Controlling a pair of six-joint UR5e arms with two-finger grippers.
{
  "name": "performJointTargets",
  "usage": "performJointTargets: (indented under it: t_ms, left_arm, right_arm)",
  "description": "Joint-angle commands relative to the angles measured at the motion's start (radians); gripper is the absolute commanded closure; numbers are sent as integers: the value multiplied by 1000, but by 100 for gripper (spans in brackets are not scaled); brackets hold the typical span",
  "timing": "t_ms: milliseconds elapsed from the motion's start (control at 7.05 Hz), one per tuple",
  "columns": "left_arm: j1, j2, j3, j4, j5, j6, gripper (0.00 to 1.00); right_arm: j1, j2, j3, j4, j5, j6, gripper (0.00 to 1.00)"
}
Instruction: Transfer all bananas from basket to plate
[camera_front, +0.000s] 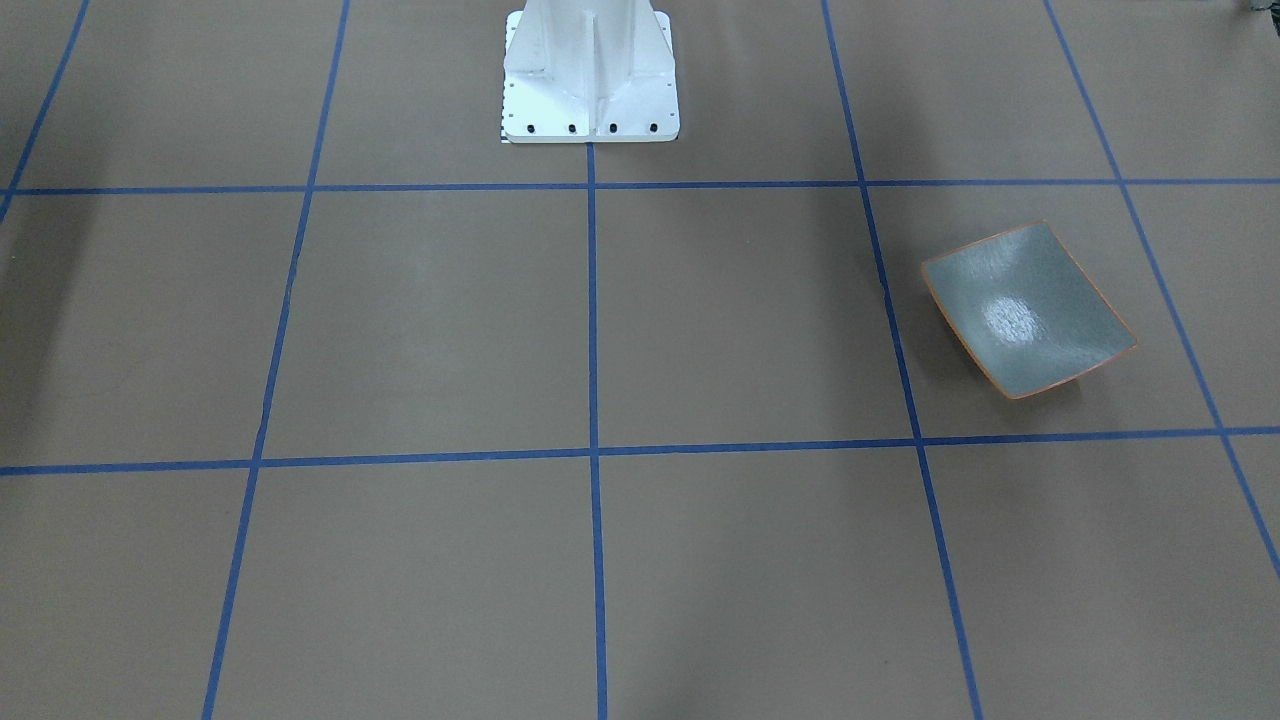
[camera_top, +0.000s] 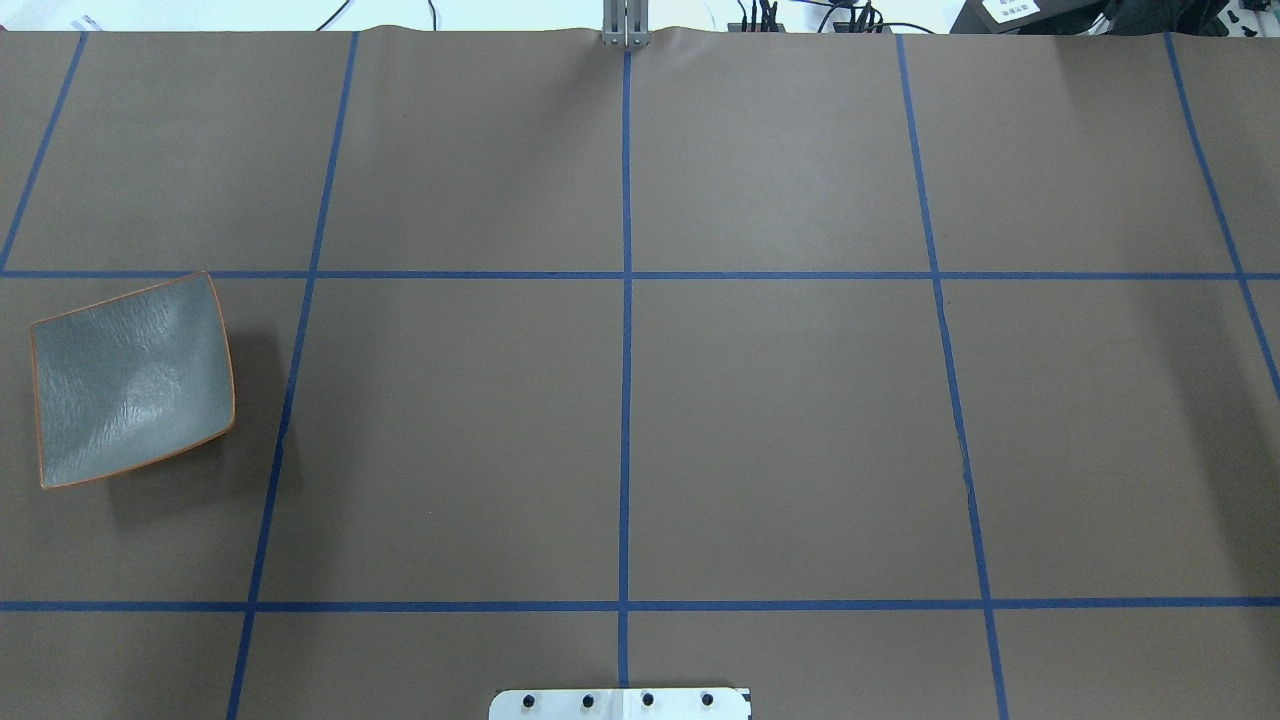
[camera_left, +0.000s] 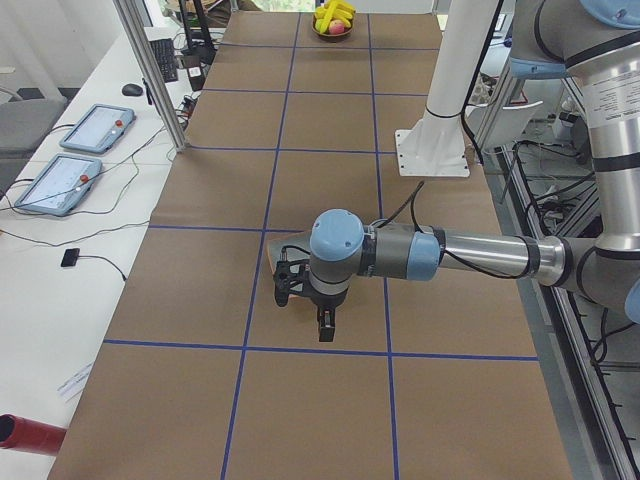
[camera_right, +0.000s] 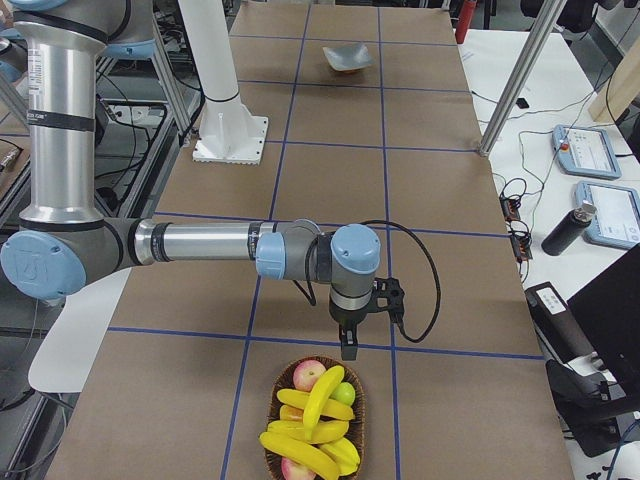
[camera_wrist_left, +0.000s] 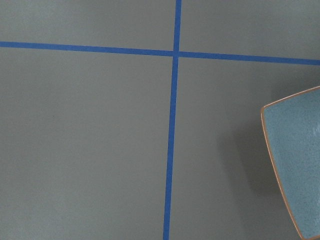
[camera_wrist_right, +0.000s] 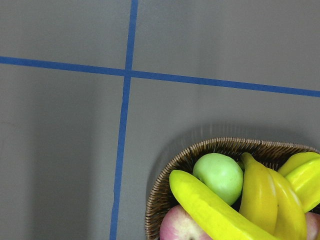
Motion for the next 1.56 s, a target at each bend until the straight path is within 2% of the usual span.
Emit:
performJointTargets:
  t_ms: [0, 567, 709, 851, 993, 1135, 1419]
  left_arm:
    - [-1, 0, -6, 2, 1, -3, 0]
    - [1, 2, -2, 0, -1, -2, 0]
    - [1, 3, 0, 0, -1, -2, 0]
    - [1, 3, 0, 0, -1, -2, 0]
    - [1, 3, 0, 0, -1, -2, 0]
    - [1, 3, 0, 0, -1, -2, 0]
    - [1, 8, 1, 0, -1, -2, 0]
  right_arm:
    - [0, 0, 0, 0, 2, 0, 0]
    - [-22, 14, 80, 0, 8, 2, 0]
    - [-75, 57, 88, 74, 3, 14, 0]
    - [-77, 81, 32, 203, 23, 15, 0]
    - [-77, 24, 17, 306, 82, -30, 0]
    - [-75, 4, -42, 377, 96, -205, 0]
    - [-74, -22, -95, 371, 98, -416, 0]
